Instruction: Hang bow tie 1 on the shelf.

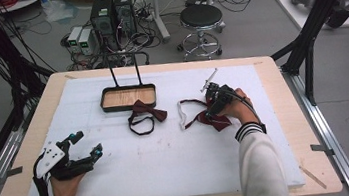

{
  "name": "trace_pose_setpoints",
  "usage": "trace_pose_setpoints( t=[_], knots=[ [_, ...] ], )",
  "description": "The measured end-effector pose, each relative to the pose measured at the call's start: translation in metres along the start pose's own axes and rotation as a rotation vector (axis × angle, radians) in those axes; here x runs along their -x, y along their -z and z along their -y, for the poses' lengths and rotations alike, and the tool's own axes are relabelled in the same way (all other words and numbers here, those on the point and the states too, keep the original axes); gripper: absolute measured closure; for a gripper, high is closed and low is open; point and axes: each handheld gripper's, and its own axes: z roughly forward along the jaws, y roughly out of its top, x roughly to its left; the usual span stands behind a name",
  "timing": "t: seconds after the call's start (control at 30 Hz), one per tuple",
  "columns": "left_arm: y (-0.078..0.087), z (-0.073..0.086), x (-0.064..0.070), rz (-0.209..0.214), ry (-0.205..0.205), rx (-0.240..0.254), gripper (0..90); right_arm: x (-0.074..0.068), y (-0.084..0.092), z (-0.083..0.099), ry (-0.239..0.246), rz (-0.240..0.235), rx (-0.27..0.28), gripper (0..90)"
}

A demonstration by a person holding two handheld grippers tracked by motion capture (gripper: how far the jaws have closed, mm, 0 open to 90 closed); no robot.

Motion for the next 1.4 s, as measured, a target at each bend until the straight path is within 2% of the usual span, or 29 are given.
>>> trace_pose_setpoints(
  t=[0.27,0.43,0.73,0.87,1.17,1.37,1.4],
  knots=[
    [-0.0001,0.0000,0.0003,-0.001,0.000,0.000,16.1,0.0014,-0.0021,0.0014,-0.032,-0.009,0.000,44.7],
    [-0.0001,0.0000,0.0003,0.000,0.000,0.000,16.1,0.0023,-0.0031,0.0011,-0.030,-0.001,-0.004,49.7],
    [-0.0001,0.0000,0.0001,0.002,-0.004,-0.001,16.1,0.0007,-0.0037,-0.0023,-0.051,0.014,-0.034,66.9],
    [0.0000,0.0000,0.0002,0.001,-0.004,-0.001,16.1,-0.0010,-0.0035,-0.0038,-0.080,0.022,-0.045,68.6],
    [-0.0001,0.0001,0.0001,0.000,0.000,0.001,16.1,-0.0010,-0.0028,-0.0045,-0.086,0.025,-0.045,69.3],
    [0.0000,0.0000,0.0001,0.000,0.001,0.000,16.1,-0.0022,0.0013,-0.0061,-0.086,0.042,-0.015,69.2],
    [0.0000,0.0001,0.0000,0.000,0.000,0.000,16.1,-0.0021,0.0051,-0.0064,-0.096,0.041,0.014,69.3]
  ],
)
